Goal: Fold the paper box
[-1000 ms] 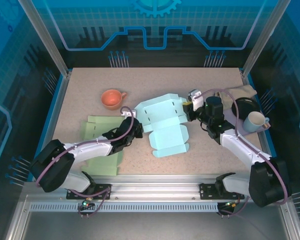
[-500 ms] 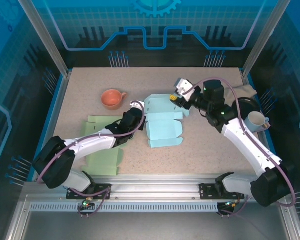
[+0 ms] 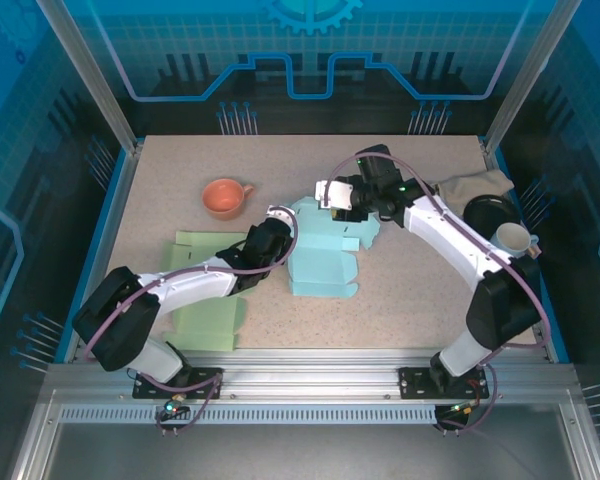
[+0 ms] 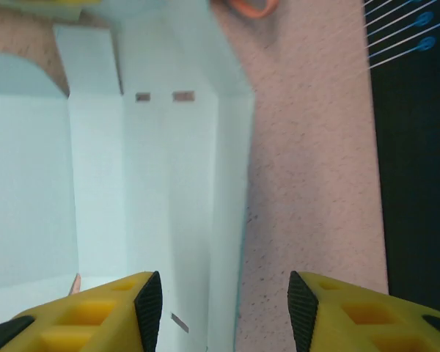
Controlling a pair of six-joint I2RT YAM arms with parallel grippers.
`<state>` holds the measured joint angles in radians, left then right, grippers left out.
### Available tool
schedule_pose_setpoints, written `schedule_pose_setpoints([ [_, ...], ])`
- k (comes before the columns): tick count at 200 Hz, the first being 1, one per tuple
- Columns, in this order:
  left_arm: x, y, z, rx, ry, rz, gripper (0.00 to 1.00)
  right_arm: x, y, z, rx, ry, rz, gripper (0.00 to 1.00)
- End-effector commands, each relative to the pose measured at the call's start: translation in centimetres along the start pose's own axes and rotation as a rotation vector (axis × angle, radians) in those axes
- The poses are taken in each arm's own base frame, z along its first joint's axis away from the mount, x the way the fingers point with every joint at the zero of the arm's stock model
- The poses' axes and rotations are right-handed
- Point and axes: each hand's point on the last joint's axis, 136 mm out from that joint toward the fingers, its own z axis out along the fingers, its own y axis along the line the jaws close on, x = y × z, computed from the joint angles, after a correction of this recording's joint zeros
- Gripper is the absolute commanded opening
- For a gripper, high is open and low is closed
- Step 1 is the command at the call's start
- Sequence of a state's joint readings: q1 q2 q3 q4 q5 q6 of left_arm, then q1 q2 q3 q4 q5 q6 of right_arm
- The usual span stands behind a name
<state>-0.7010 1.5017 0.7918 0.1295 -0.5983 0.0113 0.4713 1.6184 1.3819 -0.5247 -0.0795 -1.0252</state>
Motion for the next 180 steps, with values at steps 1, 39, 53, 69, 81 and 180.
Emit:
schedule_pose_setpoints([
  [1, 0.0, -0.1, -0.2, -0.001, -0.023, 0.021, 0.0, 1.0, 0.5, 0.4, -0.027, 0.048, -0.045, 0.51],
  [39, 0.1, -0.1, -0.6, 0.006, -0.036, 0.013, 0.0, 3.1, 0.8, 1.8, -0.046, 0.088, -0.012, 0.45],
  [53, 0.1, -0.1, -0.6, 0.005, -0.04, 0.01, 0.0, 3.5, 1.1, 1.9, -0.056, 0.084, 0.001, 0.43],
  [69, 0.0, -0.1, -0.6, 0.007, -0.042, 0.007, 0.0, 3.9, 1.6, 2.1, -0.077, 0.091, 0.011, 0.41],
  [81, 0.0, -0.1, -0.6, 0.007, -0.042, 0.006, 0.0, 4.2, 1.7, 2.4, -0.086, 0.102, 0.018, 0.4],
  [180, 0.1, -0.2, -0.7, 0.016, -0.051, -0.022, 0.0, 4.6, 2.8, 2.6, -0.113, 0.129, 0.045, 0.13],
])
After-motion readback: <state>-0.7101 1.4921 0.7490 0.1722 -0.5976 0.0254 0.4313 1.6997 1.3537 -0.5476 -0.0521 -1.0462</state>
